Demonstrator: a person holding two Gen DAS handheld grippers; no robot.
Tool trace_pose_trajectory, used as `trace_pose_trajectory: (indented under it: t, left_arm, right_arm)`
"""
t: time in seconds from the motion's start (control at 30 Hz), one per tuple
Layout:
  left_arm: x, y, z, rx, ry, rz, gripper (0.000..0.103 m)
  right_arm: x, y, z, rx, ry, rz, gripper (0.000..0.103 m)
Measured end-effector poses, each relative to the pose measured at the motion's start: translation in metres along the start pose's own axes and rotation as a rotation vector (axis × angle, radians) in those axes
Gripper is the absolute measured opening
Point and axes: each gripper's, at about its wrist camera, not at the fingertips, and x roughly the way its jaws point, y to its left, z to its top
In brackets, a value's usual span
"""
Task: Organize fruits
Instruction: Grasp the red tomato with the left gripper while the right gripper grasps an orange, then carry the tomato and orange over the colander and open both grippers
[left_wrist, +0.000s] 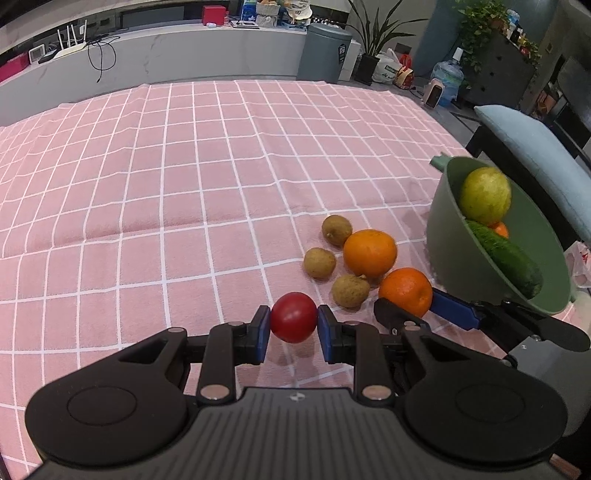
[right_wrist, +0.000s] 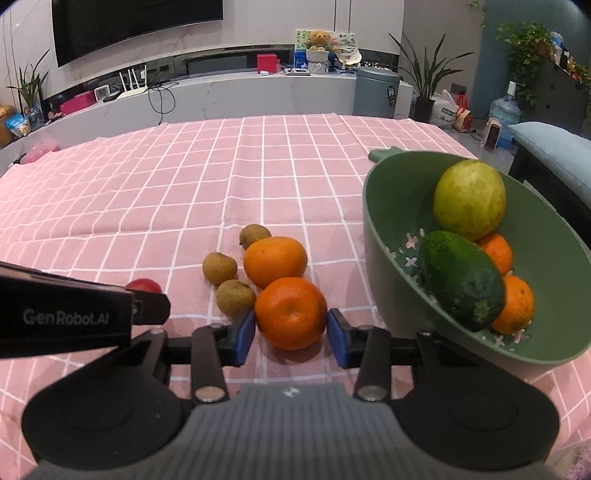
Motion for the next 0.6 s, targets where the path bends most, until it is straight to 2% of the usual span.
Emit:
trace_pose_trajectory:
  t: [0.2, 0.37, 0.5, 0.6]
  left_arm:
    - [-0.018, -0.007, 0.007, -0.014, -0.015, 0.009, 0.03]
    - [-0.037, -0.017, 0.017, -0.052, -0.025, -0.004, 0.03]
    - [-0.049, -0.032, 0.028, -0.064, -0.038, -0.045, 0.03]
    - [-0.054, -0.056, 0.037, -0.018, -0.045, -0.084, 0.03]
  right_arm:
    - [-0.027, -0.011, 0.01, 0.021, 0.001, 0.073, 0.038]
    - [-0.062, -0.025, 0.022, 0.038, -0.031, 0.145, 0.038]
    - [-0.092, -0.043, 0.03, 0.006, -0.076, 0.153, 0.038]
    - [-0.108, -0.061, 0.032, -0.015, -0.092, 0.139, 0.038]
